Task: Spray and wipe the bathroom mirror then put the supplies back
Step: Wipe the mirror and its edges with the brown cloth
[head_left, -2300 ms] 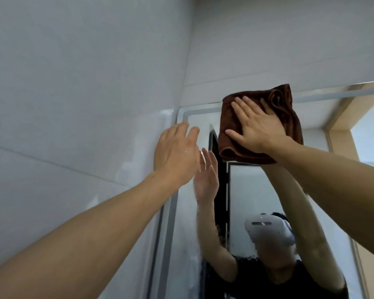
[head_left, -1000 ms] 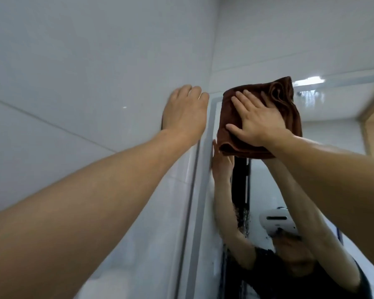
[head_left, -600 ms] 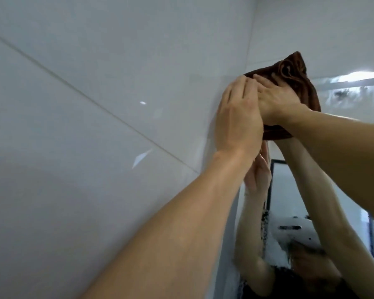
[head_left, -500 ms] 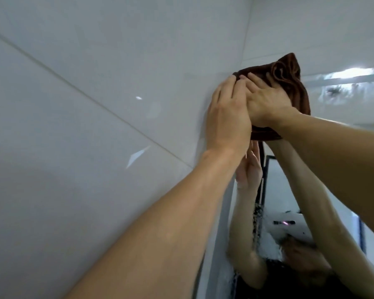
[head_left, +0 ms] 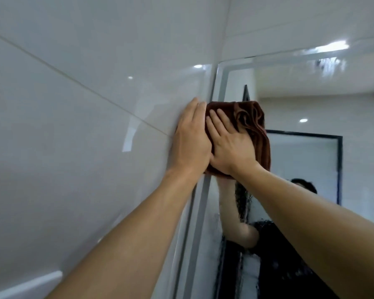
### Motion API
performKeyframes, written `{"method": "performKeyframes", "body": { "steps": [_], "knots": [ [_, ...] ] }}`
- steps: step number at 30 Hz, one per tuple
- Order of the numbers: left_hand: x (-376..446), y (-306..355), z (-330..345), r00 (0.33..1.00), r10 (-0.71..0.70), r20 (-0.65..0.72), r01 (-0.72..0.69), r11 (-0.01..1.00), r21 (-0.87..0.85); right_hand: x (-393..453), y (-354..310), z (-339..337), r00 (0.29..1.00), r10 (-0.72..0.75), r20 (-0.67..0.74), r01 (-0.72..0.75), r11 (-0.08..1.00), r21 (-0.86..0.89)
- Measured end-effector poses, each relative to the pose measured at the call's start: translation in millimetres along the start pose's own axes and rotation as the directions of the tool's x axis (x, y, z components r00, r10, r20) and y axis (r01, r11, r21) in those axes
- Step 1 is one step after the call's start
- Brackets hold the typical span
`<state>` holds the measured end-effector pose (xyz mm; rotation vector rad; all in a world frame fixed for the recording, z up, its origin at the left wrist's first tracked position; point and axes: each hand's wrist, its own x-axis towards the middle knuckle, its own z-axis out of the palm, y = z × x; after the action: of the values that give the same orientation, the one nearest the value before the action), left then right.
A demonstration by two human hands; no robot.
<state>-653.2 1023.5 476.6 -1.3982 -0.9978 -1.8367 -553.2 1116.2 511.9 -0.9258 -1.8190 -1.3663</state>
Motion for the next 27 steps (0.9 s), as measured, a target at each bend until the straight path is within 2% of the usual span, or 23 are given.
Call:
{"method": "performKeyframes", "body": {
  "steps": [6,12,16,20,27],
  "knots": [
    [-25.8,-4.7,-14.5,0.996,0.012,0.084,-0.016,0.999,0.050,-61.6,-38.5,21.1,0.999,0.041,-0.011,-0.040,0.995,0.088],
    [-48.0,-10.3,-25.2,0.986,0.084,0.141,-0.103,0.986,0.130,-121.8,-68.8,29.9,0.997,0.008,0.075,-0.017,0.992,0.121],
    [-61.2,-15.9,-25.0,0.965,0.170,0.201,-0.215,0.950,0.226,-148.0,-72.1,30.6,0.992,-0.038,0.120,0.022,0.990,0.137],
    [-69.5,-20.3,-27.6,0.942,0.225,0.248,-0.305,0.883,0.357,-157.7,-52.9,20.5,0.985,-0.114,0.131,0.098,0.987,0.125],
    [-68.4,-24.9,-27.5,0.930,0.239,0.278,-0.337,0.858,0.388,-133.9,49.5,-22.8,0.985,-0.161,0.066,0.163,0.986,-0.021]
  ]
}}
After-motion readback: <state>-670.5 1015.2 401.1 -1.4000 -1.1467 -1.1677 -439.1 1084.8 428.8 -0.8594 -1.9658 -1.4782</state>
